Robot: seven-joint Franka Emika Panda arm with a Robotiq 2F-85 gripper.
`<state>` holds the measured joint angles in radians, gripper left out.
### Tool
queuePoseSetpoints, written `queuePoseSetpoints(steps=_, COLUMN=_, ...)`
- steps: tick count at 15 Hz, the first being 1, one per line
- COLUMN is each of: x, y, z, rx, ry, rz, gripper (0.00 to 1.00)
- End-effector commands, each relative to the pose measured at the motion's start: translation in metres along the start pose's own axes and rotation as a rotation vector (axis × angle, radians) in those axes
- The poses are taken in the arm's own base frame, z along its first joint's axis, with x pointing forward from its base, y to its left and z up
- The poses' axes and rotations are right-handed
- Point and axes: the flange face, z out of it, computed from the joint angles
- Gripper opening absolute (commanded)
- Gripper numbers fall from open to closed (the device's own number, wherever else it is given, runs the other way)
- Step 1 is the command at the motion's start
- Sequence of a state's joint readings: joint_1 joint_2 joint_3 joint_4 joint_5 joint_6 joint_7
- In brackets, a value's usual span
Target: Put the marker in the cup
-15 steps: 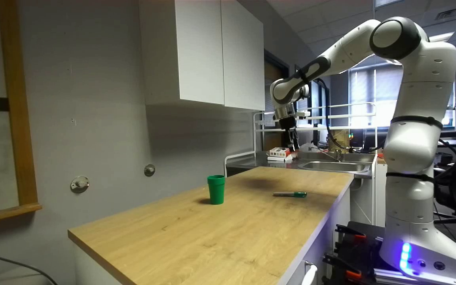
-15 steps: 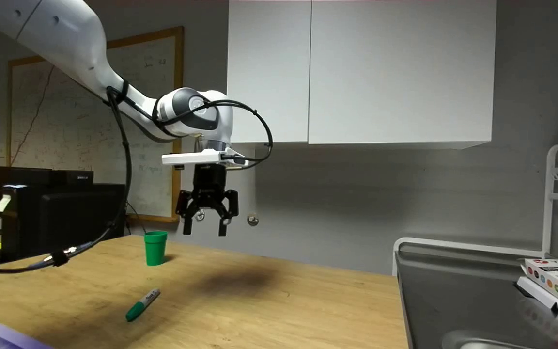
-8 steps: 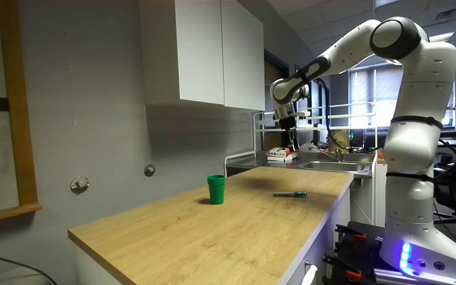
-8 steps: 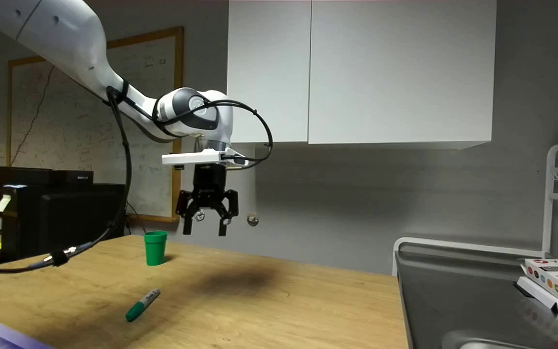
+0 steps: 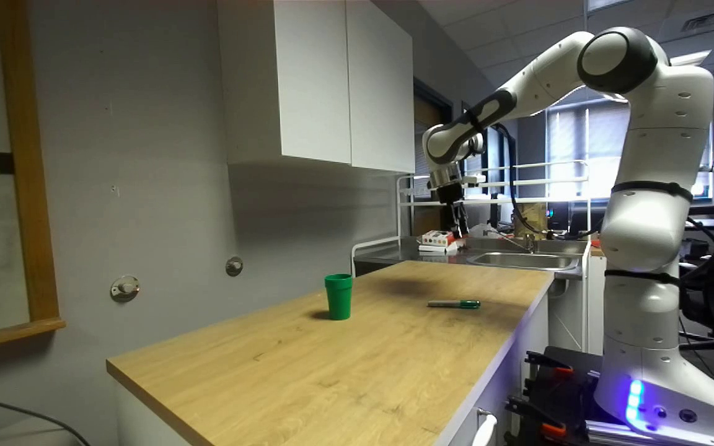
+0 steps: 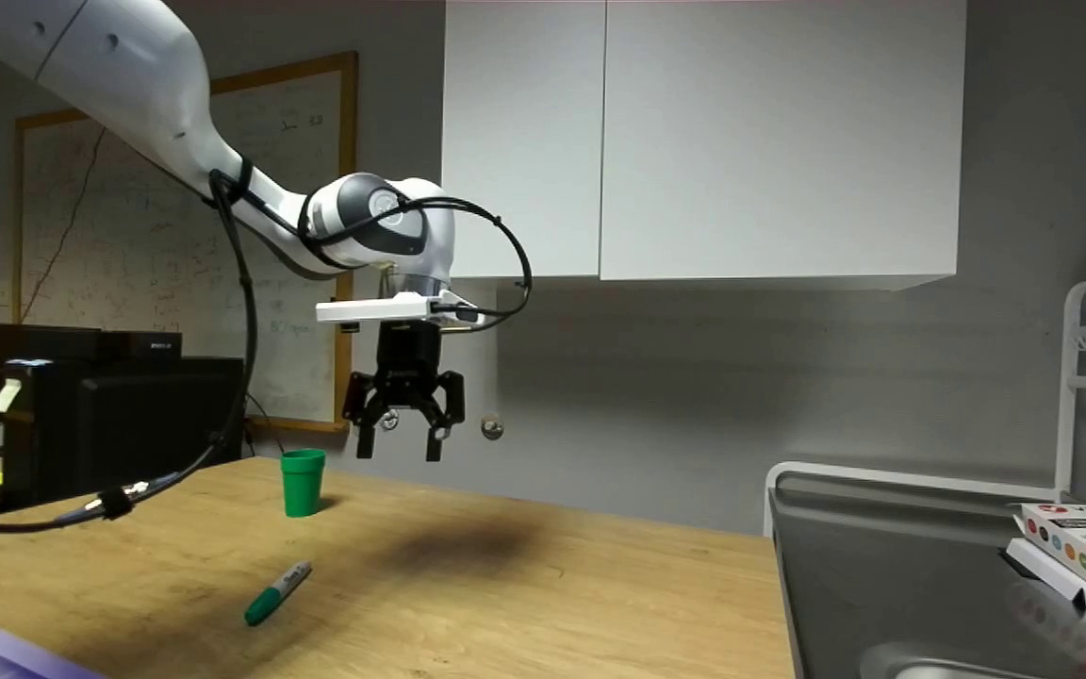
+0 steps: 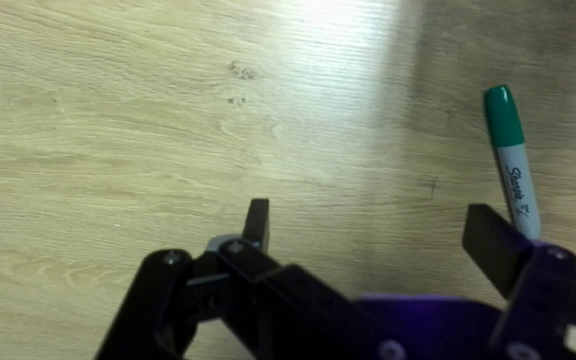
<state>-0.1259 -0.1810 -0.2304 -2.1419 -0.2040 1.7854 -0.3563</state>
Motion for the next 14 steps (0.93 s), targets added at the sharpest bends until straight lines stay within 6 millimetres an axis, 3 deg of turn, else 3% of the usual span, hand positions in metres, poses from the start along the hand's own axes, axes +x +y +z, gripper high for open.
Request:
queuePoseSetpoints(steps=1, x=0.01, y=-0.006, z=0.009, rx=-0.005, ry=-0.016, rz=-0.011, gripper=1.0)
queuePoseSetpoints(steps=5, x=0.021, y=-0.031, z=0.023, rx=-0.033, ry=-0.019, rz=-0.046, gripper=1.0)
queuePoseSetpoints(steps=8, x=0.033, y=-0.061, z=0.036, rx=-0.063, ry=-0.01, rz=-0.077, gripper=1.0)
queuePoseSetpoints(steps=14, x=0.039, y=-0.114, z=0.076, rx=-0.071, ry=-0.014, rz=-0.167, gripper=1.0)
